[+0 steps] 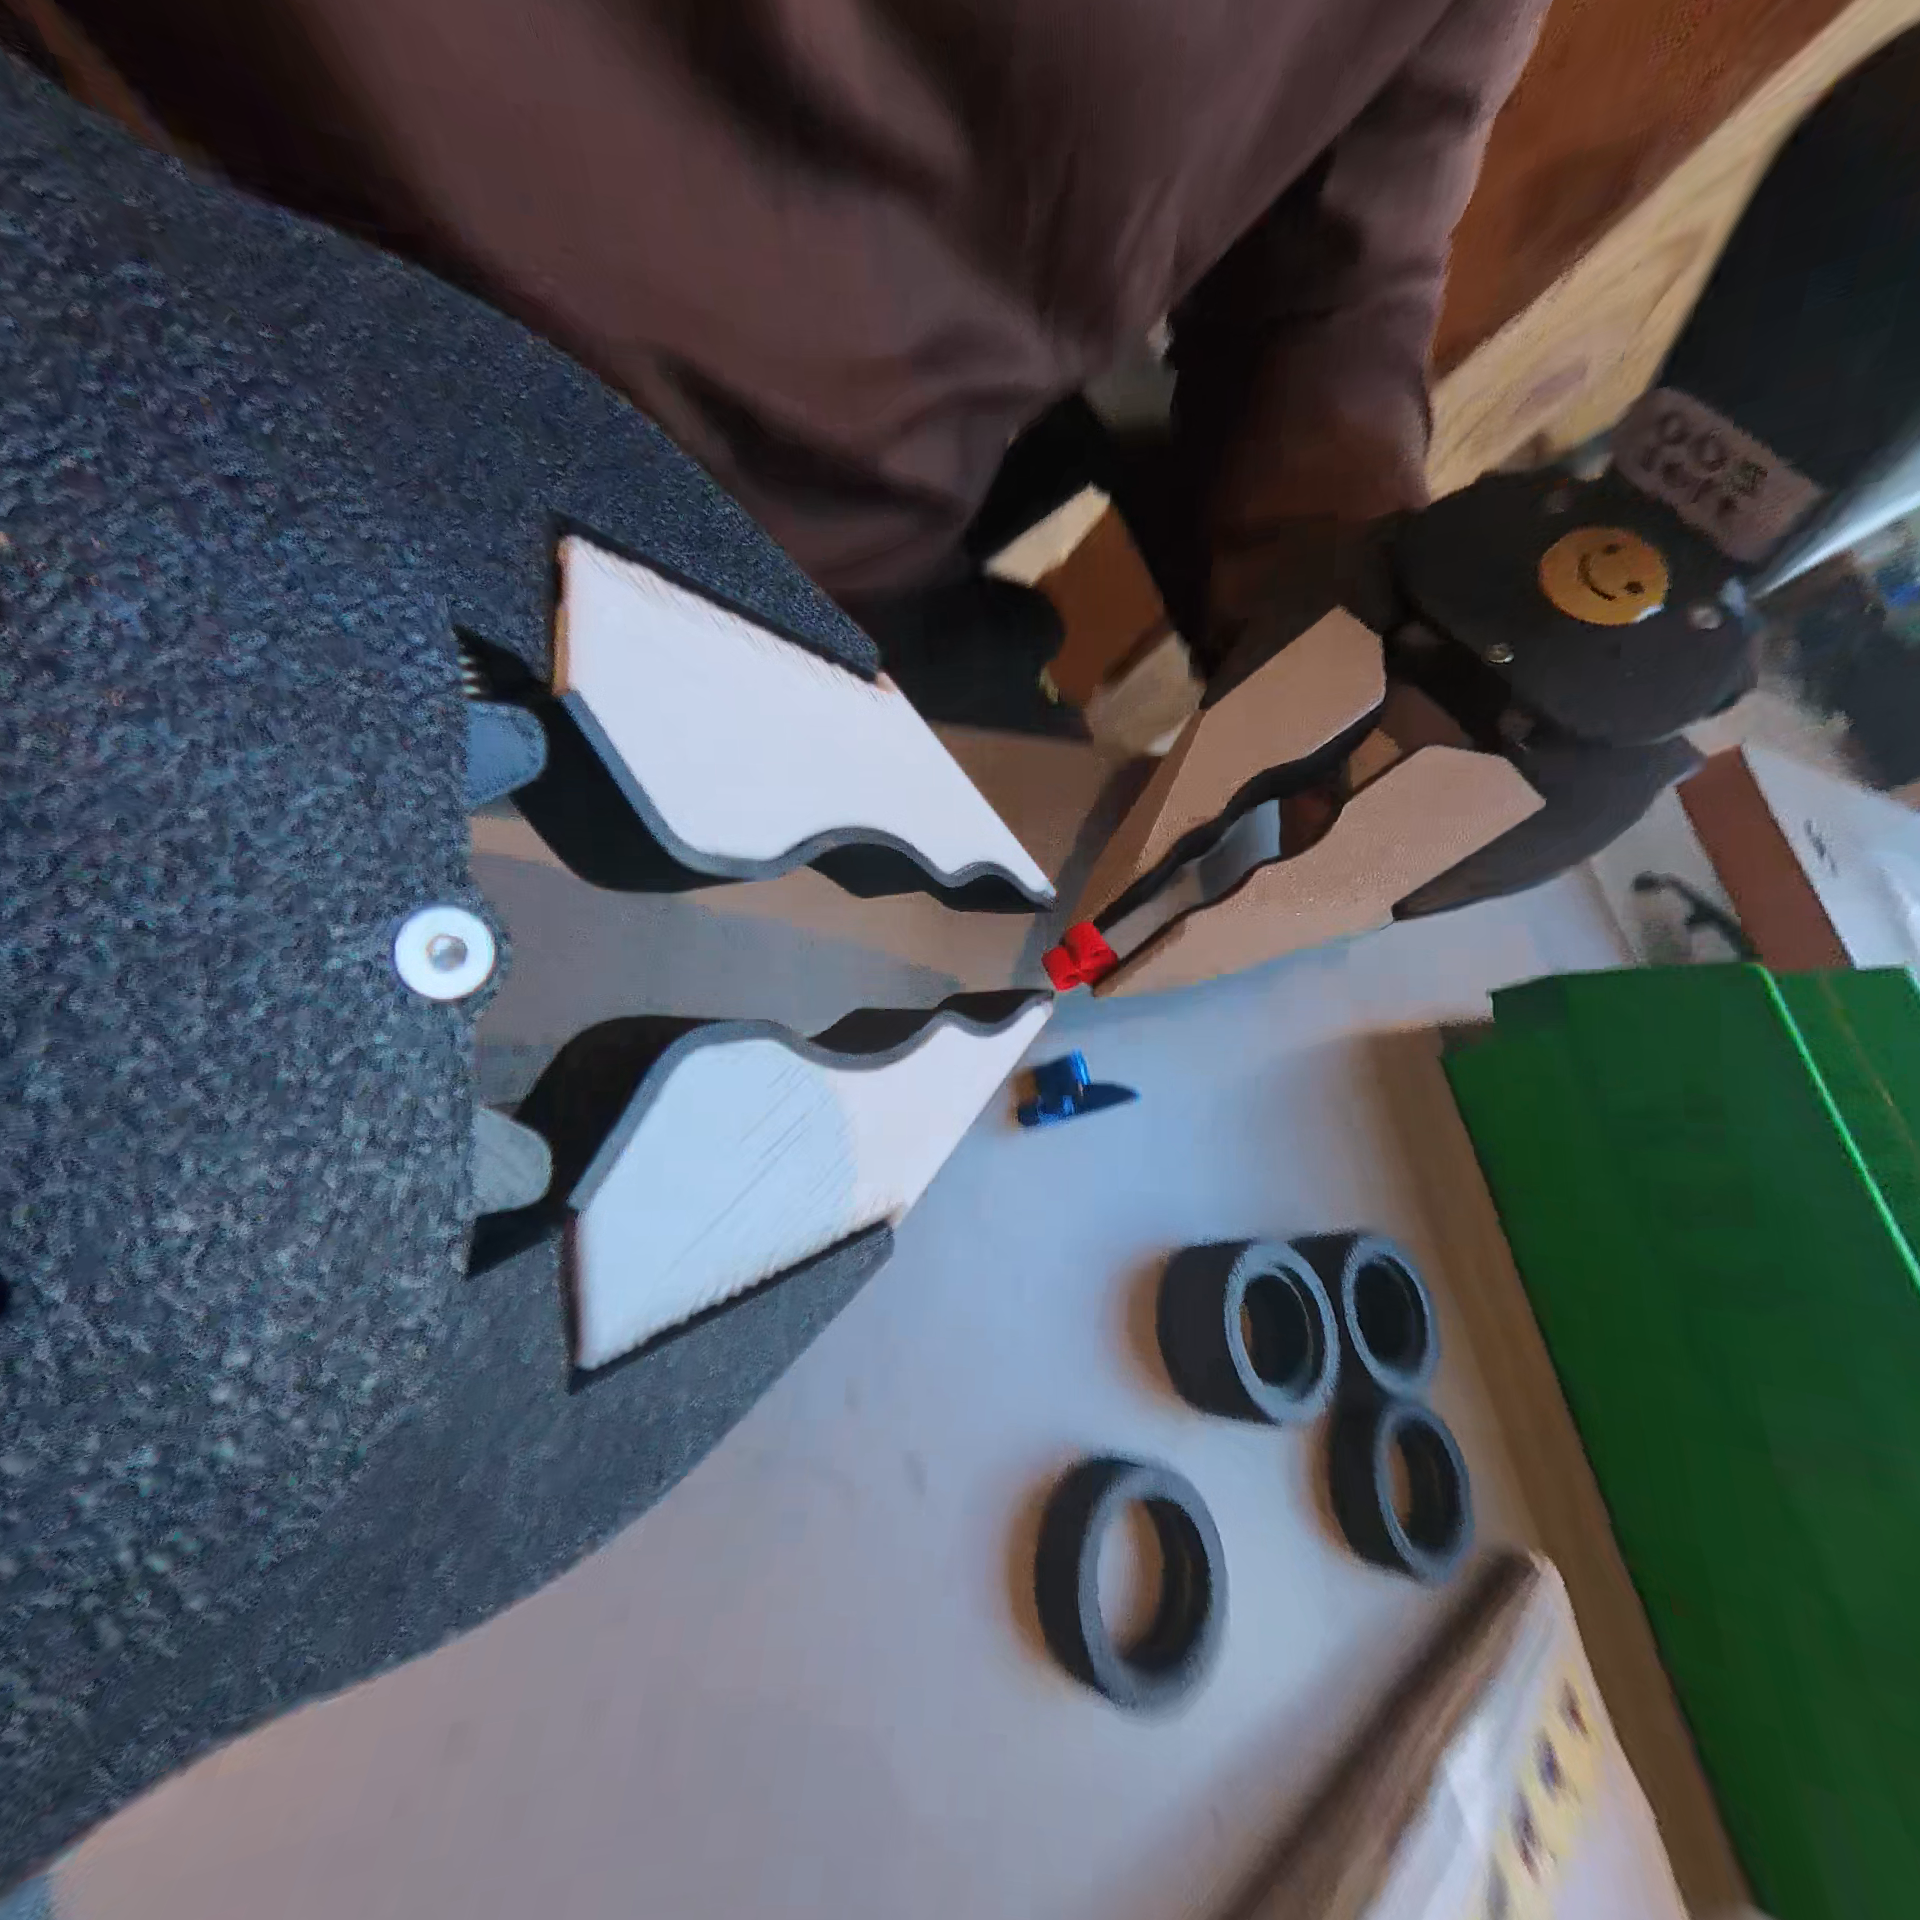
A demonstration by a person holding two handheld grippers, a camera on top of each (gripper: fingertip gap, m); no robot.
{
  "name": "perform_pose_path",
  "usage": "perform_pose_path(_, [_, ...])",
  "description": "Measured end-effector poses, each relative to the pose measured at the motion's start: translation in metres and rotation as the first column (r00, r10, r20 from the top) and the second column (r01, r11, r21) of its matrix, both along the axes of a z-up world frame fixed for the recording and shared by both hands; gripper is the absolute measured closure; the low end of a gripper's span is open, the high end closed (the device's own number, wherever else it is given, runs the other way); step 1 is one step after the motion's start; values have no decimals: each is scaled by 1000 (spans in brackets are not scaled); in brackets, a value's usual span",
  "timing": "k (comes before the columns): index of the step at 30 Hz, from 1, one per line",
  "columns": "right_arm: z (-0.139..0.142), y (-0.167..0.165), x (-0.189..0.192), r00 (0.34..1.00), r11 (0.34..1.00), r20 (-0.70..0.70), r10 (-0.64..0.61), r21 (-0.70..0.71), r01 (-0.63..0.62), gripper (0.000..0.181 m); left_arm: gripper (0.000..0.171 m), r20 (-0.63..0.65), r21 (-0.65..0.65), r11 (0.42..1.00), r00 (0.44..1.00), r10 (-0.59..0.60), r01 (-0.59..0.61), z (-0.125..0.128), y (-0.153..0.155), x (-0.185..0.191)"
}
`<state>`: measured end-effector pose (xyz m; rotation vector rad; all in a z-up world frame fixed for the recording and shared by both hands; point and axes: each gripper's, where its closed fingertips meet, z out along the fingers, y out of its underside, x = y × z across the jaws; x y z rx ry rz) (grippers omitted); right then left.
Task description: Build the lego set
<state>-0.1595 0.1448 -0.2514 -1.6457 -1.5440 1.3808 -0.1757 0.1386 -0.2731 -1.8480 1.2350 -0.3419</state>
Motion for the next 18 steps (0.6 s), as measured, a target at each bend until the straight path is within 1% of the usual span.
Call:
perform_pose_path(2, [-3,4,0,1000,992,13,-13,125,11,166,165,21,-42,999,999,25,-24,-2,4,0])
perform_pose_path(4, [-7,1,0,1000,975,29,8,223,-14,163,165,32,-75,997,999,19,-16,-5,3,2])
perform_pose_path(9, [-21,-10,-5,995,916,86,46,394,-77,165,165,4,-76,997,1000,-8,8,-10,-1,8])
perform_pose_path(12, [-22,-15,-7,994,886,91,62,453,-96,170,165,-23,-71,997,1000,-12,10,-13,-3,9])
perform_pose_path(18, [-30,-17,-9,990,841,128,60,528,-119,170,165,-45,-76,997,999,-29,25,-14,-8,14])
